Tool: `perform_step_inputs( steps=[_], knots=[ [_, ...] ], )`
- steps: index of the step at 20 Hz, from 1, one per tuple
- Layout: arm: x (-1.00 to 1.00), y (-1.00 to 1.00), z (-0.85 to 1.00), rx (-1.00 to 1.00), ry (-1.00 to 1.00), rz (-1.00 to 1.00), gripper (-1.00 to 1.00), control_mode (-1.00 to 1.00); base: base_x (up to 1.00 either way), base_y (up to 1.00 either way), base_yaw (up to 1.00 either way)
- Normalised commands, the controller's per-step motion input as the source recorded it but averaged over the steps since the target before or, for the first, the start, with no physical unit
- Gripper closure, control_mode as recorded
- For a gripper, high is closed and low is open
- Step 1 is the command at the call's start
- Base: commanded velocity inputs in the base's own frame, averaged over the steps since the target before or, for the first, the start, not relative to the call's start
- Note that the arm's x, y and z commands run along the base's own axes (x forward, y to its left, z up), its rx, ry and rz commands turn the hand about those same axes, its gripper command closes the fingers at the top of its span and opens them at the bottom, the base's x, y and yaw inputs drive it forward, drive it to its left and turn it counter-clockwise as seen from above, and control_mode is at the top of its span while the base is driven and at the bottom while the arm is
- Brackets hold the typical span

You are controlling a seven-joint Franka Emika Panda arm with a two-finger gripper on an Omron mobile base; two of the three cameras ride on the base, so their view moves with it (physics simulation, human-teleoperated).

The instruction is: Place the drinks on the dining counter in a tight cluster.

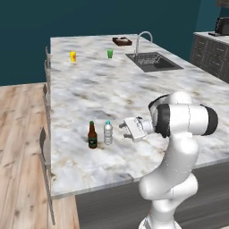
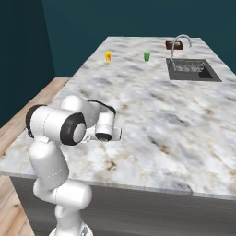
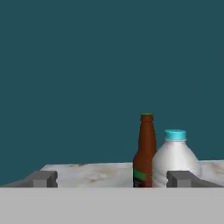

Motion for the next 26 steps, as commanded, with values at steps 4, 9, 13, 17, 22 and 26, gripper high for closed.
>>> perform_step_inputs(
  steps=[4,9,13,17,22,26],
  knots=[
    [-0.49,-0.10,0.26,-0.05,0.05,0.00,-1.00,-1.00,0.00,0.00,0.00],
    [-0.53,-0.12,0.20,-0.07,0.02,0.00,-1.00,-1.00,0.00,0.00,0.00],
    [-0.45,-0.14,0.23,-0.04,0.06,0.00,-1.00,-1.00,0.00,0.00,0.00],
    [-0.42,-0.15,0.26,-0.01,0.10,0.00,-1.00,-1.00,0.00,0.00,0.00],
    [-0.35,-0.10,0.23,-0.01,0.13,0.00,-1.00,-1.00,0.00,0.00,0.00],
    [-0.30,-0.05,0.11,-0.05,0.06,0.00,-1.00,-1.00,0.00,0.00,0.00]
  ],
)
